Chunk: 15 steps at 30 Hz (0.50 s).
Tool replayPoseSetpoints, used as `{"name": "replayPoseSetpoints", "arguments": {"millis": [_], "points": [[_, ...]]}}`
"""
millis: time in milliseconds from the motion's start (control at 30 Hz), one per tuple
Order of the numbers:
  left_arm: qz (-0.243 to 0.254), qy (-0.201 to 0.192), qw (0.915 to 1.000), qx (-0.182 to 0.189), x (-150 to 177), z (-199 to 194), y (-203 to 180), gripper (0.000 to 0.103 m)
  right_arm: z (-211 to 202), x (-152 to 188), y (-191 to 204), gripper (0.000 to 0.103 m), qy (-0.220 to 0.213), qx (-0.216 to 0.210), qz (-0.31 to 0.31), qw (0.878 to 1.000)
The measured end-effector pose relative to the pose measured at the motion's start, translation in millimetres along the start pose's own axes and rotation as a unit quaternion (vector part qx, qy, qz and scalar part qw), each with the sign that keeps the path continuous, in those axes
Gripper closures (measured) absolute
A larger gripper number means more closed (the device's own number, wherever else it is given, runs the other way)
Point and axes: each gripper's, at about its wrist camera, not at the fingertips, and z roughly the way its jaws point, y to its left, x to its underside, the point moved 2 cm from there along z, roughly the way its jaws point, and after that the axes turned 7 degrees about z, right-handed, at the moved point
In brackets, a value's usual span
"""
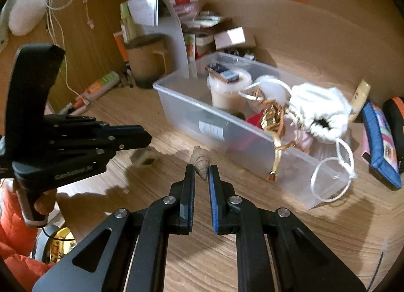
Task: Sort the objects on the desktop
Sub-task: 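Move the left gripper to the square green badge while the right approaches the beige shell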
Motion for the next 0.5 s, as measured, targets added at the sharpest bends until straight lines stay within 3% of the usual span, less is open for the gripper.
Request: {"name": "replayPoseSetpoints", "arguments": {"millis": [300,500], "points": [[-0.007,0.028,0.9991,0.030,5.0,10.7,1.4,0.089,-14.6,-5.1,-7.0,0.094,-0.019,-0.005,0.008,1.000],[0.031,0.046,0.9976,0.042,9.3,29.1,-27.5,0.070,-12.4,-1.6,-14.3,0.094,-0.014,-0.005,0.018,1.000]]}}
